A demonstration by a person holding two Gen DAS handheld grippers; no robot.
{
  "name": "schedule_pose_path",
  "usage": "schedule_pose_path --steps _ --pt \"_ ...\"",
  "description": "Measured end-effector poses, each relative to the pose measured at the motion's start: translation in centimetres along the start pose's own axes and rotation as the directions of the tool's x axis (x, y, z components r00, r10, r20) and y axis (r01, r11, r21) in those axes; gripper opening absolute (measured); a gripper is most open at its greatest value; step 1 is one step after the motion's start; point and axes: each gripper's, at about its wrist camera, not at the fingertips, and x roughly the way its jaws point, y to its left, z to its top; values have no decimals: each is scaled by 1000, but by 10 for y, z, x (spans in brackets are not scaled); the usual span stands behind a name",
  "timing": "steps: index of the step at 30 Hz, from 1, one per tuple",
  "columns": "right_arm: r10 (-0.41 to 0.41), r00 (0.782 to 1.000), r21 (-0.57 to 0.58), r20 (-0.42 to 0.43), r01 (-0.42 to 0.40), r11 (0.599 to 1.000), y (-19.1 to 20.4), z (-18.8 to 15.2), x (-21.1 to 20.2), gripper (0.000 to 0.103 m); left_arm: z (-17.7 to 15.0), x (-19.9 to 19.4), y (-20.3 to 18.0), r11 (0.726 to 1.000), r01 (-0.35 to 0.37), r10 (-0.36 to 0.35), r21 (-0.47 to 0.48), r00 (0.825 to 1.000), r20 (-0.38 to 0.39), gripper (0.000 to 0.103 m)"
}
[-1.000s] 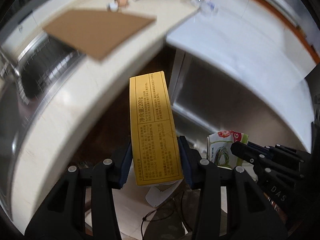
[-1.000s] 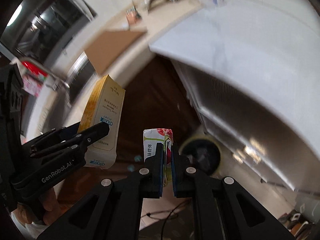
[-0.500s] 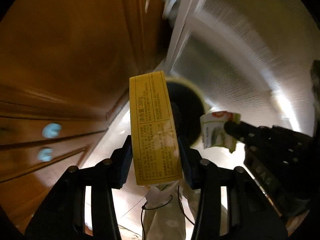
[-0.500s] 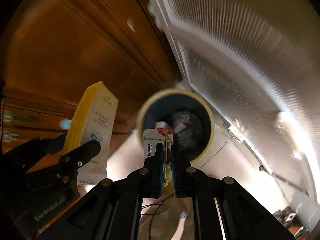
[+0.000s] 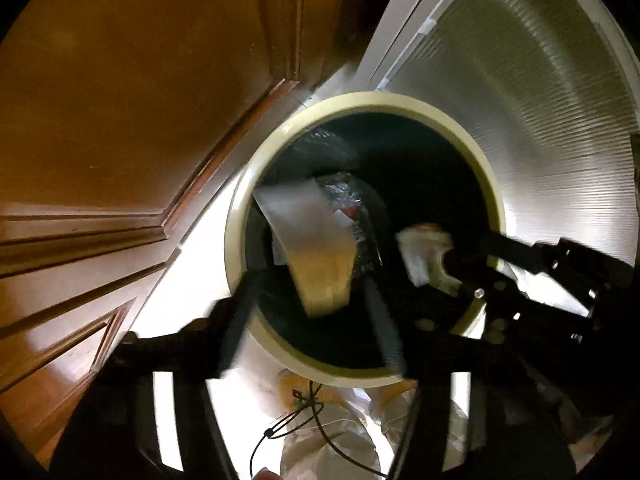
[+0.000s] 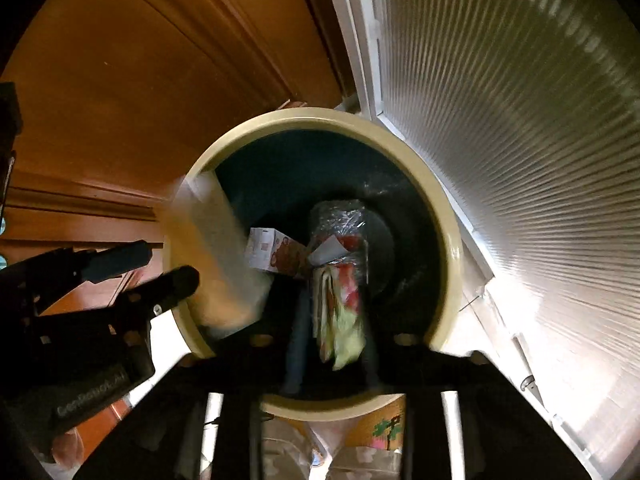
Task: Collect trash
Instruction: 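Carry the yellow box and green packet to the bin and release both, then move both tools back to the counter toward the bottle and white box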
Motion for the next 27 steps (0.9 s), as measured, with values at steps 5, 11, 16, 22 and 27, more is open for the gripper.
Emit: schedule_pose_path --steps 5,11,16,22,27 --pt "13 1000 36 11 -14 999 -11 17 -17 47 3 -16 11 998 4 -3 -59 1000 4 99" --pt "7 1000 20 26 -7 1000 -2 10 -68 47 -5 -59 11 998 16 -16 -61 1000 -2 99" --pt "0 999 17 33 -1 1000 11 -1 -141 47 -23 -127 -4 999 21 -21 -33 1000 20 99" --pt "-13 998 13 56 13 1000 31 -15 -240 47 -37 -230 -13 999 36 -34 -29 998 61 99" --pt "-20 993 24 120 17 1000 48 -22 -348 47 -50 -340 -25 997 82 -81 3 985 149 99"
